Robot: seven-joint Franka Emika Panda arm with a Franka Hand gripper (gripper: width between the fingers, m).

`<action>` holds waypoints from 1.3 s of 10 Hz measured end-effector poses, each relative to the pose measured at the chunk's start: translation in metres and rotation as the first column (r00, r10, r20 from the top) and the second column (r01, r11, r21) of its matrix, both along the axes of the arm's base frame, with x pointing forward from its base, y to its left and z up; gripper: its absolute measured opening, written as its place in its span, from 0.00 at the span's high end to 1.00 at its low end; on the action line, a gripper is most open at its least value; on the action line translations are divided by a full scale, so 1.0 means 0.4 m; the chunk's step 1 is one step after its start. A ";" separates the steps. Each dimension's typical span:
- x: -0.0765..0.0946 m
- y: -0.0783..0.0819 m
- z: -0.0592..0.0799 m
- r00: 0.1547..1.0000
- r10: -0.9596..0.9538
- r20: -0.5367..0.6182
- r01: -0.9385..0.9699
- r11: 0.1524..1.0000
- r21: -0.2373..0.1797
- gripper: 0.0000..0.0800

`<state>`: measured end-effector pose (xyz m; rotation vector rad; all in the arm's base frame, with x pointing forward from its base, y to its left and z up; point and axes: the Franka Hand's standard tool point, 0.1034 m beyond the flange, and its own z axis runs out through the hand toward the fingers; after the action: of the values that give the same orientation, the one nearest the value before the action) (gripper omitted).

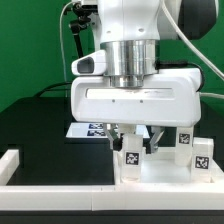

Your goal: Assemble square table

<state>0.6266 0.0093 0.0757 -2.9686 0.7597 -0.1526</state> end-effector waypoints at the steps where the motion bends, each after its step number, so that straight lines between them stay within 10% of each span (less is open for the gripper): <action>1: -0.001 -0.002 -0.001 1.000 -0.007 -0.001 0.007 1.000 0.000 0.50; 2: -0.001 -0.004 -0.002 0.996 -0.087 -0.005 0.087 0.996 0.010 0.63; 5: -0.002 -0.007 -0.003 0.942 -0.335 -0.025 0.336 0.941 0.036 0.63; 9: -0.001 -0.001 -0.001 0.522 -0.834 -0.178 0.853 0.515 0.084 0.63; 12: -0.002 0.002 -0.002 0.513 -0.840 -0.178 0.858 0.507 0.082 0.62; 13: 0.001 -0.002 -0.001 0.596 -0.788 -0.154 0.803 0.589 0.092 0.38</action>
Offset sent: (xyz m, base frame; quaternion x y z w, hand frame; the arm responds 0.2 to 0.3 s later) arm 0.0000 0.0000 0.0000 0.0000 0.0000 0.1296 0.9916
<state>0.6270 0.0084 0.0752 -2.2525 1.9773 0.0154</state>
